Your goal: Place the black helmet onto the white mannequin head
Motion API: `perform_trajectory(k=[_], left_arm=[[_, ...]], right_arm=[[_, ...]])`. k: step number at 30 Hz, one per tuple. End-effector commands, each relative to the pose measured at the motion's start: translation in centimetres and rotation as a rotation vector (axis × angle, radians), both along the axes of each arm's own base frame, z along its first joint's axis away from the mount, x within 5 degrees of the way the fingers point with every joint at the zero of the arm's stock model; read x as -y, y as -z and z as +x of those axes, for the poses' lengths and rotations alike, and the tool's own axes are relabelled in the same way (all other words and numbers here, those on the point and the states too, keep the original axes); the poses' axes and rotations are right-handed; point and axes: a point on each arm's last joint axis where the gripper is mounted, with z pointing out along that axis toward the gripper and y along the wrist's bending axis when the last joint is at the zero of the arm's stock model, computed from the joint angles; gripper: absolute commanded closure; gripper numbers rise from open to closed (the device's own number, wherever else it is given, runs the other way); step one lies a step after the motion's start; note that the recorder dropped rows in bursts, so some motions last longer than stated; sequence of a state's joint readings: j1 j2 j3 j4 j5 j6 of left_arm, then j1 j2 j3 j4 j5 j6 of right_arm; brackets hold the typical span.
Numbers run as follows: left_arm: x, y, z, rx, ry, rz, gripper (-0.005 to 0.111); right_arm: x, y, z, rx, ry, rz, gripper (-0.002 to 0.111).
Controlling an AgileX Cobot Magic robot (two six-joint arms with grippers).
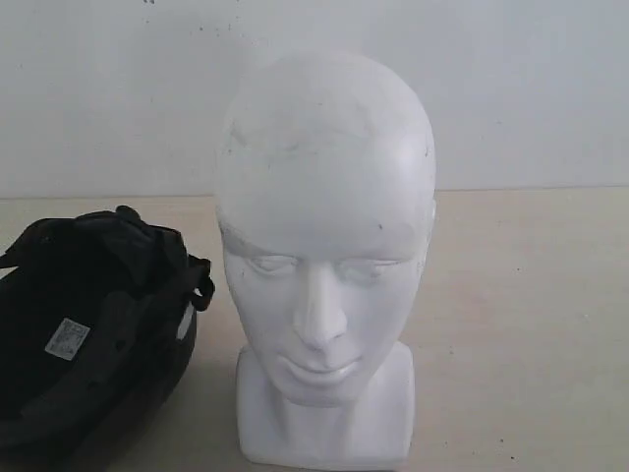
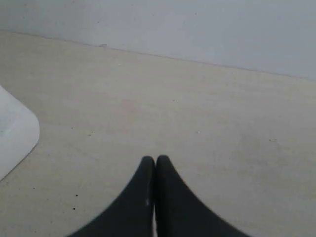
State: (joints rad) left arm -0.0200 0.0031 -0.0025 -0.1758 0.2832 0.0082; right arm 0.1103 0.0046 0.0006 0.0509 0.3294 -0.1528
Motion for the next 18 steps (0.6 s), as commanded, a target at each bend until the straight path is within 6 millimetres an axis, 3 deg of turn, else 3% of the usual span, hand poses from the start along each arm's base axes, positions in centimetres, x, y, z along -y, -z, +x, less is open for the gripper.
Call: perform_trajectory(k=[1, 4, 12, 14, 15, 18], left_arm=[[-0.3, -1.3, 0.2, 0.149, -0.029, 0.02, 0.102], [-0.4, -2.2, 0.2, 0.255, -0.047, 0.017, 0.102], [-0.4, -8.3, -1.3, 0.419, -0.046, 0.11, 0.102], [-0.4, -10.2, -2.1, 0.482, -0.05, 0.13, 0.102], [-0.4, -12.2, -2.7, 0.519, -0.051, 0.142, 0.102], [-0.3, -16.1, -2.8, 0.429, -0.033, 0.249, 0.102]], right_arm=[[0.0, -0.1, 0.0, 0.011, -0.003, -0.006, 0.109], [0.0, -0.1, 0.0, 0.011, -0.003, -0.006, 0.109], [0.0, -0.1, 0.0, 0.011, -0.003, -0.006, 0.109], [0.0, -0.1, 0.0, 0.011, -0.003, -0.006, 0.109], [0.0, -0.1, 0.0, 0.011, -0.003, -0.006, 0.109], [0.0, -0.1, 0.0, 0.011, -0.003, -0.006, 0.109]])
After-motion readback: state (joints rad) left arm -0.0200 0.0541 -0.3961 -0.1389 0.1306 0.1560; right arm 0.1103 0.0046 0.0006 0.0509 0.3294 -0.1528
